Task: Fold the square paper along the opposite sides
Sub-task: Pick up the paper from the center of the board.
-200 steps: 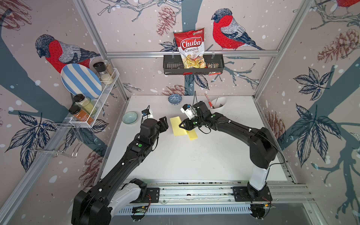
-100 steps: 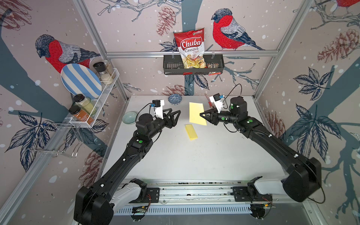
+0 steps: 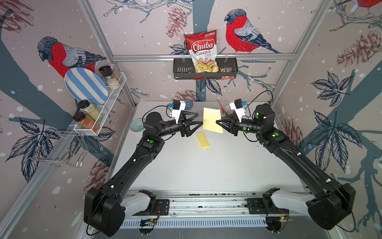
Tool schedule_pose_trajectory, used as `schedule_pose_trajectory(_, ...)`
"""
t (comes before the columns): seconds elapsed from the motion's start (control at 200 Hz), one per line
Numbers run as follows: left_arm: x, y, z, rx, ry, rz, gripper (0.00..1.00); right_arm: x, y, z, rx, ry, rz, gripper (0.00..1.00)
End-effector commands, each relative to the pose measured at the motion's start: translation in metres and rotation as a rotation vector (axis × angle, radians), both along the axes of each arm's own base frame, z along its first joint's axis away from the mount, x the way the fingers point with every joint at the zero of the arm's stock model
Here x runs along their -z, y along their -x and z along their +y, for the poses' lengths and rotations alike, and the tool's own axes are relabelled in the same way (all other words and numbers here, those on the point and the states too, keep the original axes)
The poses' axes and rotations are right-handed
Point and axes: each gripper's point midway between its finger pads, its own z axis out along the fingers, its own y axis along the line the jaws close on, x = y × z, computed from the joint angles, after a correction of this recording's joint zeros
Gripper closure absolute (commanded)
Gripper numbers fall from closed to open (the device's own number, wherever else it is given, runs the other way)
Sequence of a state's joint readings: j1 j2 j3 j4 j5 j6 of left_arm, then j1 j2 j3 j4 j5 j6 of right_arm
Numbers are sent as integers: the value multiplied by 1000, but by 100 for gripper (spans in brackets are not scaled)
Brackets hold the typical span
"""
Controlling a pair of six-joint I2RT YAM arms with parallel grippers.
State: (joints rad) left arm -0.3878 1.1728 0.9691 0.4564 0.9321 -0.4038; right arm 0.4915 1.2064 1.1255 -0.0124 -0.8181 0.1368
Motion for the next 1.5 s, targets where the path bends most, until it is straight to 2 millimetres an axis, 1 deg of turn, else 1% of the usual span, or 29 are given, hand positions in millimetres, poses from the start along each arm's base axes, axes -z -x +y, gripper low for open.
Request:
schedule_pose_trajectory(0.0,-5,9,-2,54,-12,-32,28,-9,6,4,-31,-11,-43,75)
schedule_pose_trajectory(0.165,1,6,-3,55,-24,-13,28,-7,12,13,-56,9,-39,75)
schedule_pose_trajectory(0.355,1,3,-3,39,-22,-9,30,-6,16,22,-67,28,-44,75)
schedule_pose_trajectory(0.455,-1,5,-3,41,-17,-16,37,-4,17,24,-74,33,-43,75)
schedule_pose_trajectory(0.57,-3,7,-3,41,-15,-18,49,-1,17,26,-81,41,-42,75)
schedule_pose_trajectory(0.66,-3,8,-3,44,-16,-19,57,0,17,27,-84,45,-45,75)
schedule_pose_trajectory(0.725,-2,7,-3,43,-18,-16,65,-1,18,27,-86,46,-47,75)
schedule_pose_trajectory(0.85,1,6,-4,44,-24,-7,71,-2,18,27,-87,45,-55,76)
schedule_pose_trajectory(1.001,1,6,-4,43,-24,-9,75,-5,20,28,-95,45,-61,76)
schedule_pose_trajectory(1.011,1,6,-4,43,-24,-9,75,2,17,31,-96,55,-45,76)
schedule_pose_trajectory(1.046,0,6,-4,42,-23,-10,76,5,16,33,-99,62,-38,76)
schedule_pose_trajectory(1.256,0,6,-3,39,-24,-13,84,8,15,35,-101,67,-32,76)
schedule_pose_trajectory(1.416,-1,6,-3,37,-23,-16,85,6,14,34,-96,65,-36,76)
schedule_pose_trajectory(1.496,-1,6,-3,34,-21,-18,83,6,14,34,-92,65,-35,76)
